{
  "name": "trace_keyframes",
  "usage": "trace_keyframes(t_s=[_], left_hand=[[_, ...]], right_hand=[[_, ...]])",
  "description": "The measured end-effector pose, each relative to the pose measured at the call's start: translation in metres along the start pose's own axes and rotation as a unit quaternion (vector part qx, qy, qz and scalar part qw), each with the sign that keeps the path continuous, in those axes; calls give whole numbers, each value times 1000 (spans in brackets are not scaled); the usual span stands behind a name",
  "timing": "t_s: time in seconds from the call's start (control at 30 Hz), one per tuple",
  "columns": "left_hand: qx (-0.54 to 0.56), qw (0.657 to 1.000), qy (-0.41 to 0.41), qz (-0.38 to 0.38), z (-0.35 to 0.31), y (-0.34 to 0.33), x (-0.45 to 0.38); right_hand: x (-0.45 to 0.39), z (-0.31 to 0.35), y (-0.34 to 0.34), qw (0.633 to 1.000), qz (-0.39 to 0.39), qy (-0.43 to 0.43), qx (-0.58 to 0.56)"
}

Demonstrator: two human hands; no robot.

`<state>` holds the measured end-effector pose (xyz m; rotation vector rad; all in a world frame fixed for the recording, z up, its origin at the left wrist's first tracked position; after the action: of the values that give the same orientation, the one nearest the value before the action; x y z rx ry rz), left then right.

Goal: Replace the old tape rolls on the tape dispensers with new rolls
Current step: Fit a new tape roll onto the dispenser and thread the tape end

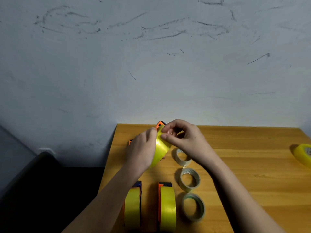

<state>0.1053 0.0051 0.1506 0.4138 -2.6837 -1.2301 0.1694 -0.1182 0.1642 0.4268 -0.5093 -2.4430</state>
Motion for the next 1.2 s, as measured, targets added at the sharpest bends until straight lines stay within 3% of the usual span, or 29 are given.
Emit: trace_keyframes(t_s=[0.27,0.5,0.63,0.73,0.93,1.1,1.2], left_hand=[[-25,999,23,-27,1,-2,-3],[-17,998,23,-49,0,-4,-5],[60,995,48,-70,1,-6,-5],[107,989,56,-90,5,-6,-7],[173,981,63,-68,4,-10,-12],[151,985,24,-77,4,-9,-14],[148,988,4,-49,8,-8,-16]], right_hand=[[15,-4,-23,982,-182,9,-52],[18,-9,-24,967,-251,-37,-36],[16,-13,-25,959,-268,-49,-85],[20,-11,-26,954,-298,-19,32],[20,-5,-28,897,-332,97,276],[21,-4,-29,873,-333,121,336],[16,-12,-15,913,-322,31,249]])
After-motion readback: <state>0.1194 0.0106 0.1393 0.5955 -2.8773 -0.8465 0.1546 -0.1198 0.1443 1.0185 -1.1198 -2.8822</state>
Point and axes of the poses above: each hand's wrist, its own x-axis away from the middle knuckle, its own y-axis out of the back of the hand, z = x × y, the point moved 4 cm from there along -x, towards the middle knuckle, and after that the axes turned 3 degrees about z, right-handed, at the moved point
